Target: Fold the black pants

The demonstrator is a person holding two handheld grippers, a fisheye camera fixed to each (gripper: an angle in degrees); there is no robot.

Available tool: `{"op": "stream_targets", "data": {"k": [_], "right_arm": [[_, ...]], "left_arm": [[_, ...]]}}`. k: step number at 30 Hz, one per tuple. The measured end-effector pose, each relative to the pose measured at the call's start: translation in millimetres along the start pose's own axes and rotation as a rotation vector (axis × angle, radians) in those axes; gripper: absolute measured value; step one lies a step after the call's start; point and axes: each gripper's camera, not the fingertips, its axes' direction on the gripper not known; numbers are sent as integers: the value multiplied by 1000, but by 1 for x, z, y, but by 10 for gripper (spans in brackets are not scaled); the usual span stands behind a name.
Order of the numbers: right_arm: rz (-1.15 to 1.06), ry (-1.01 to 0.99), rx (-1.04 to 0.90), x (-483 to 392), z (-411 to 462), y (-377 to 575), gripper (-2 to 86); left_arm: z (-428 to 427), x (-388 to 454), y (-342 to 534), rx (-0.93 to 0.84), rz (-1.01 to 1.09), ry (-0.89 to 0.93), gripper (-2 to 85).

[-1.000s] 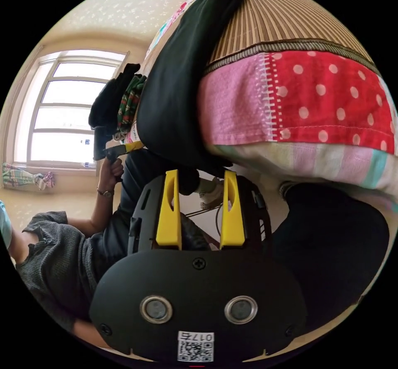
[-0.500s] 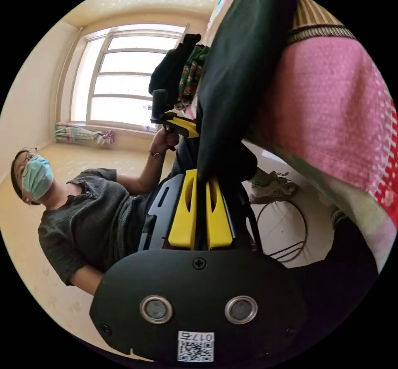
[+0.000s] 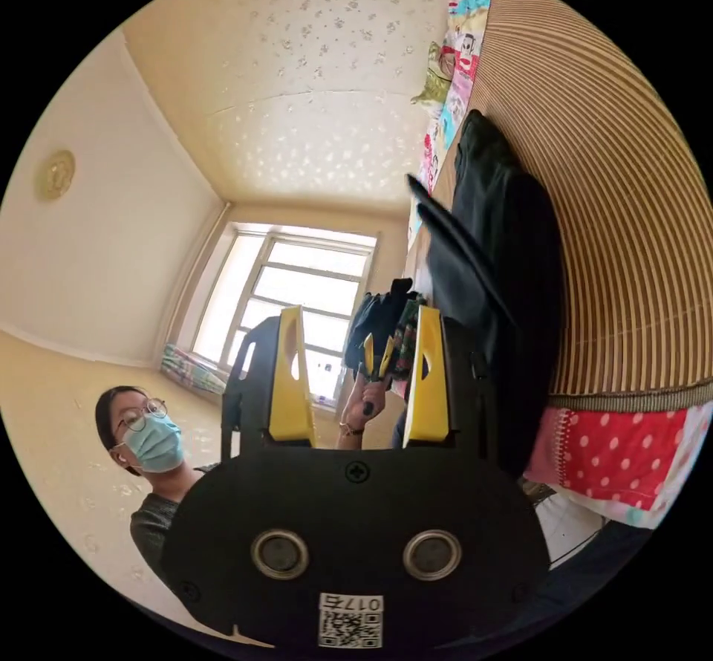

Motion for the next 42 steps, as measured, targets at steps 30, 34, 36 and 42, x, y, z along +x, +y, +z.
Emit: {"op": "stream_targets", "data": {"k": [30,34,36,42], "right_arm": [[-39,634,-163,42,134,64,98],[11,724,-97,26,123,80,147],[27,731,-128,29,128,81,141],[33,643,-253,29,160,67,51]], "left_arm": [[86,6,115,-283,195,-563,110],[79,11,110,-262,161,-688,157],[90,-4,108,-324,105,-655,136],[111,-28,112,-459,45,-449,66]]}}
